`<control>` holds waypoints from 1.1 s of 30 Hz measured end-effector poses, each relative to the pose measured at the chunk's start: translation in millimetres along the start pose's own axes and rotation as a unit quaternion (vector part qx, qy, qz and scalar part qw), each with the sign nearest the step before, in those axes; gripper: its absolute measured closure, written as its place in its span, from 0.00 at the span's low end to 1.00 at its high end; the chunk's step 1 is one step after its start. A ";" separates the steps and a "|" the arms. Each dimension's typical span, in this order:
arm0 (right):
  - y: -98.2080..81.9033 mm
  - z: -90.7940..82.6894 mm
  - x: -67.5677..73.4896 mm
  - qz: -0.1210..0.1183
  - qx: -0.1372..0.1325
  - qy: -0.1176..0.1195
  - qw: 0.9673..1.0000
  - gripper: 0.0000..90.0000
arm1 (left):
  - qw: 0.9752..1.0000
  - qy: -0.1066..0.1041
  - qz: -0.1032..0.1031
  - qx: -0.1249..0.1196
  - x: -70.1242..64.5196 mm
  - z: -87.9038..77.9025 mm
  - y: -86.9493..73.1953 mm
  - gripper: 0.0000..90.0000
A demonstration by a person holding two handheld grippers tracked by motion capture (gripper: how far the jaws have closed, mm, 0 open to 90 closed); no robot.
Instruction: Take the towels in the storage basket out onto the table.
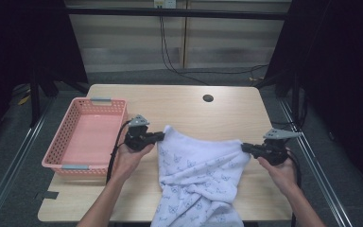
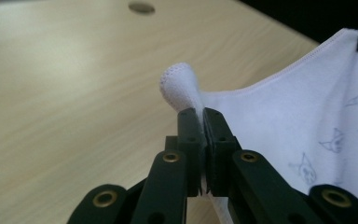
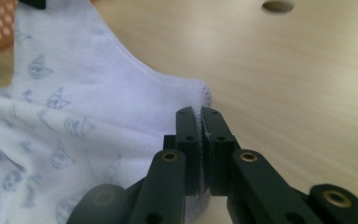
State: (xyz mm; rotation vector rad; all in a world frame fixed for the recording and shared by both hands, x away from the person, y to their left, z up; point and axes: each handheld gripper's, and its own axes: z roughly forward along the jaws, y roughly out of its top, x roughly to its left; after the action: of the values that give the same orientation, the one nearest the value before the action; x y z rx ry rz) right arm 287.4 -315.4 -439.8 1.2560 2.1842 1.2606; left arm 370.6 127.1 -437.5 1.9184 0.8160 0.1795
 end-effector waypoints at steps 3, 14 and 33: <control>15.2 -12.3 -1.6 -0.002 -0.027 -0.007 1.000 0.96 | 1.000 0.005 0.004 -0.027 1.3 -17.9 14.3 0.97; 98.6 -44.2 2.5 -0.045 -0.097 -0.032 0.994 0.96 | 0.993 0.012 0.024 -0.116 -1.5 -66.9 69.1 0.97; 197.3 -42.7 -11.4 -0.070 -0.144 -0.079 0.984 0.96 | 0.987 0.080 0.035 -0.137 22.8 -70.0 130.5 0.96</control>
State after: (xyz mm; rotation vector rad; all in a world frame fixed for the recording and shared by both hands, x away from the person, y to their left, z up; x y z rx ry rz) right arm 371.4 -303.5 -256.2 1.0298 1.8648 1.3154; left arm 416.3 157.9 -298.2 1.6878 0.7863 0.4697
